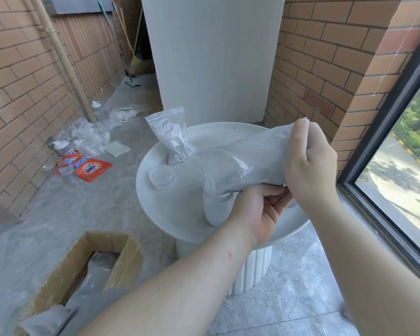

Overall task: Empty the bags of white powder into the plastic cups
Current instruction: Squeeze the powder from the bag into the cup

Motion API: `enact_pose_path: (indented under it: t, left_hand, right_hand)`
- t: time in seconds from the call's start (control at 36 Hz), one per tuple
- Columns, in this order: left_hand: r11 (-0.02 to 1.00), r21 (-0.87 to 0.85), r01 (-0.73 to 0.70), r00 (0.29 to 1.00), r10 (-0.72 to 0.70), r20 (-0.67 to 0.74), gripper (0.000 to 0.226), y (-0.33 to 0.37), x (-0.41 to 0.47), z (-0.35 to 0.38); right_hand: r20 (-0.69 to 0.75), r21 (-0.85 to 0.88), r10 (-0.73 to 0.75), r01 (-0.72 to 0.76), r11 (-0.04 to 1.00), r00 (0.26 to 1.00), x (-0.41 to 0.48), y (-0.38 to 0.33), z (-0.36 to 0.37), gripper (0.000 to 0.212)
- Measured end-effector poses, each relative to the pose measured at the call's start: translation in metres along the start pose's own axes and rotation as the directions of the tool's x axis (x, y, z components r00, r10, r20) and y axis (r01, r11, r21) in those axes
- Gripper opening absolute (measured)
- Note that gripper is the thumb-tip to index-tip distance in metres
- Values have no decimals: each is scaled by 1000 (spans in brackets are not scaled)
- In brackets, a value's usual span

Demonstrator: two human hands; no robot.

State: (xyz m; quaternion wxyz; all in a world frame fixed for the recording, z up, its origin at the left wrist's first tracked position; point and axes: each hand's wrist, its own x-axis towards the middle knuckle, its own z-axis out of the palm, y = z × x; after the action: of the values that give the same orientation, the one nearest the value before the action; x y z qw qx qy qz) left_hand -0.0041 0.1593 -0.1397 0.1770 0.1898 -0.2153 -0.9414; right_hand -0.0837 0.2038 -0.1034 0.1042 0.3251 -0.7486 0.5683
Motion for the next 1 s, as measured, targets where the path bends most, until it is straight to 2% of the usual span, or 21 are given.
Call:
enact_pose_path:
  t: [0.19, 0.28, 0.47, 0.75, 1.0]
  left_hand:
    - [1000, -15, -10, 1000, 10, 1, 37, 1, 2, 0]
    - [1000, -25, -13, 1000, 13, 7, 36, 0, 3, -1]
    - [1000, -14, -9, 1000, 9, -10, 35, -2, 5, -1]
    - [1000, -13, -7, 1000, 7, -17, 35, -1, 5, -1]
    - [1000, -13, 0, 999, 0, -35, 34, 3, 1, 1]
  right_hand:
    - [-45, 166, 49, -41, 985, 998, 2, 0, -4, 49]
    - [-66, 223, 61, -45, 974, 996, 2, 2, -6, 43]
    - [-83, 255, 69, -46, 966, 994, 4, 6, -11, 39]
    - [-42, 186, 8, 0, 983, 999, 2, 8, -15, 21]
    - [-68, 92, -99, 105, 990, 993, 7, 4, -11, 19]
